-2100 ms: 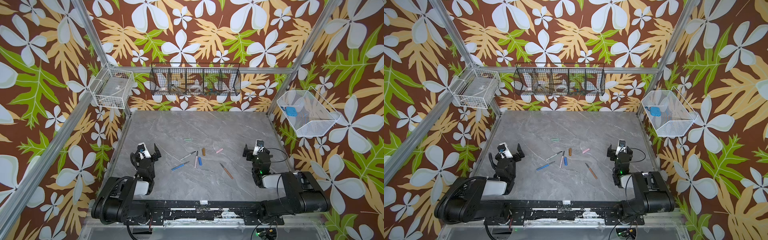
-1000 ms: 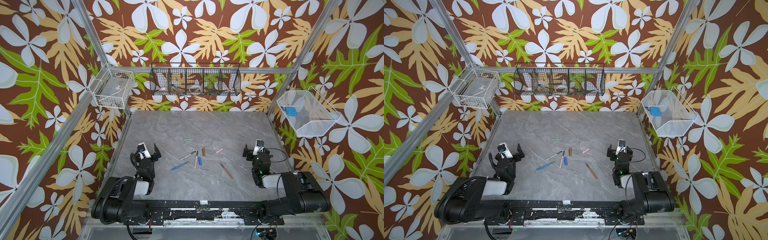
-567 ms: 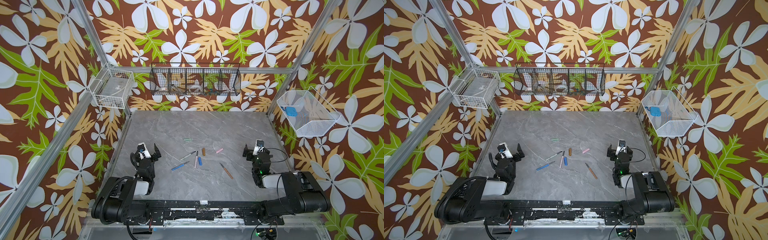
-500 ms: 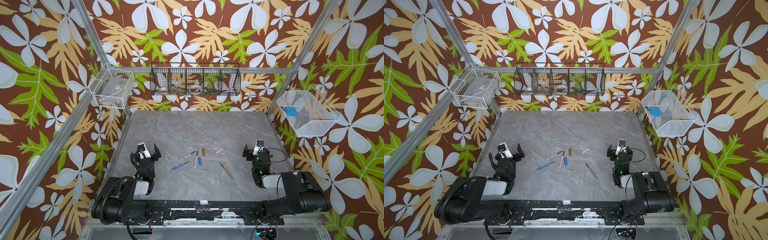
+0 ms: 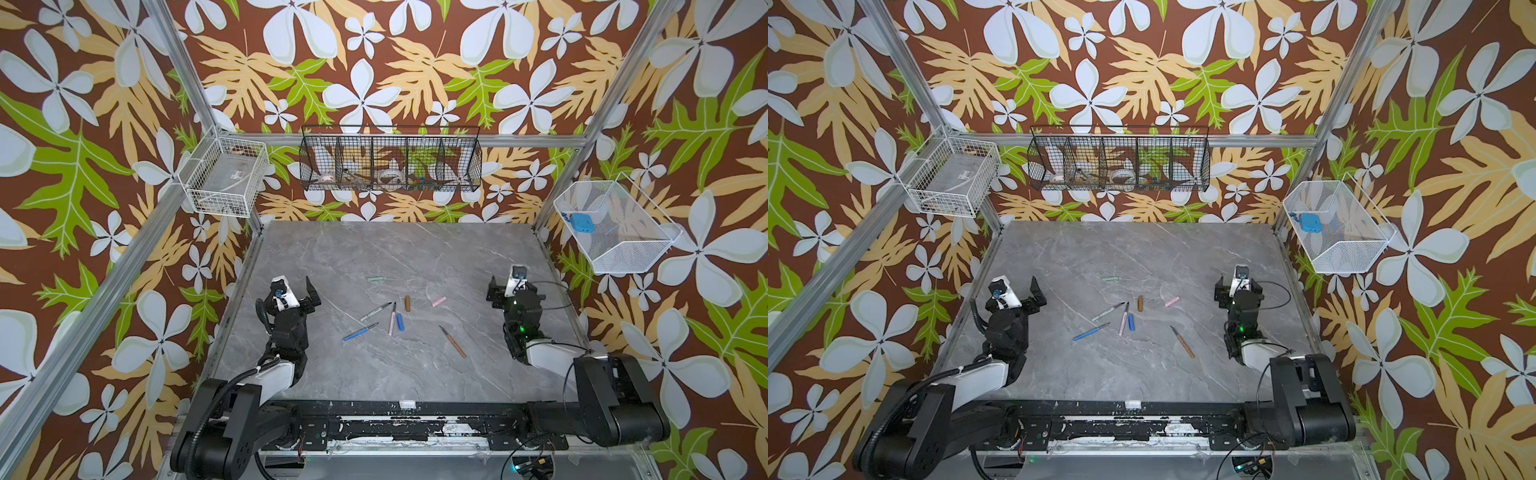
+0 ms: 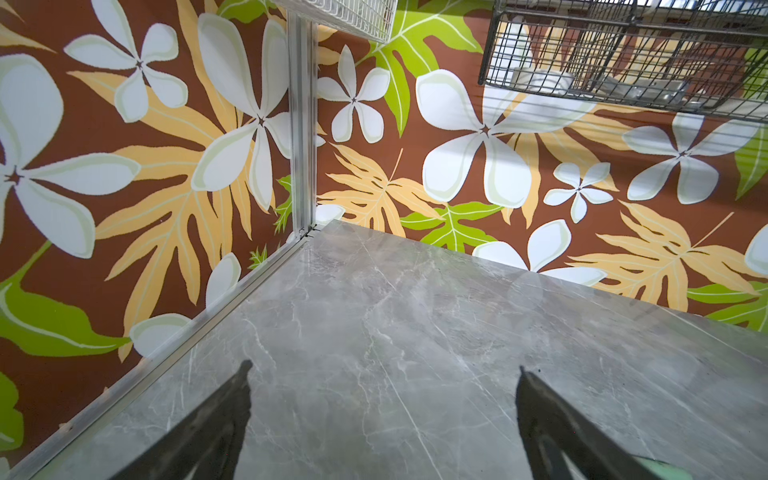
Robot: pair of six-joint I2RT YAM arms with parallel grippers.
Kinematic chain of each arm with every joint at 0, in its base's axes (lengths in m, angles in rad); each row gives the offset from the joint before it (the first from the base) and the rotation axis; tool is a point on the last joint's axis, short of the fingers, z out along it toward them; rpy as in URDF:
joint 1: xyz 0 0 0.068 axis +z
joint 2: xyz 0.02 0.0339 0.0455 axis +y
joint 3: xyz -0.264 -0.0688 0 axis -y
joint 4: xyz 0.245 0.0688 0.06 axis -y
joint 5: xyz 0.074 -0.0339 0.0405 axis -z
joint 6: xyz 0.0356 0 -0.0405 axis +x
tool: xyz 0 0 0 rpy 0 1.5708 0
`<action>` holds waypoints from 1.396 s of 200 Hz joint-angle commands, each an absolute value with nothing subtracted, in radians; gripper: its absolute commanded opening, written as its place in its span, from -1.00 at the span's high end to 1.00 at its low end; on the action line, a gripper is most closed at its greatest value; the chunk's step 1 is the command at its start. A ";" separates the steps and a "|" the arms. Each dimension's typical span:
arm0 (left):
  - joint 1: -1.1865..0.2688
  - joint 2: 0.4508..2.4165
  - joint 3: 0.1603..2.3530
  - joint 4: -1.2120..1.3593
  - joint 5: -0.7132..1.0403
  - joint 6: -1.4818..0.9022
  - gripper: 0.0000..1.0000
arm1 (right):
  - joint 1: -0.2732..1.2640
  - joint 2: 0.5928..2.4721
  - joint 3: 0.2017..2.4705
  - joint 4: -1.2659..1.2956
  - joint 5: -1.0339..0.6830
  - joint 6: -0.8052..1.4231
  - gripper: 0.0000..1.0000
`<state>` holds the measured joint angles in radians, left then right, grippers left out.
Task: Insert the pens into the pen caps
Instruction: 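Move the right gripper over the orange fountain pen while the left arm rises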
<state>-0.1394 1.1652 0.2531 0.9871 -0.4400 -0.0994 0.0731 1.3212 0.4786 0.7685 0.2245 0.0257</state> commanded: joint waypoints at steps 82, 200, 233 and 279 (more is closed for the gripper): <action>-0.388 0.979 0.427 0.522 -0.172 -0.274 -1.00 | 0.312 1.411 1.011 -0.407 0.040 0.102 -0.57; -0.420 1.016 0.355 0.629 -0.099 -0.257 -1.00 | 0.482 1.568 1.068 -0.701 -0.059 0.022 -0.28; -0.420 1.020 0.343 0.645 -0.139 -0.270 -1.00 | 0.486 1.580 1.058 -0.707 -0.065 0.034 -0.20; -0.420 1.021 0.348 0.627 -0.185 -0.272 -1.00 | 0.542 1.592 1.015 -0.710 -0.045 0.053 -0.14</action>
<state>-0.4206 1.0210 0.3431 0.6216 -0.1539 -0.2676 0.5232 1.5887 1.0340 -0.6930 -0.0525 0.0406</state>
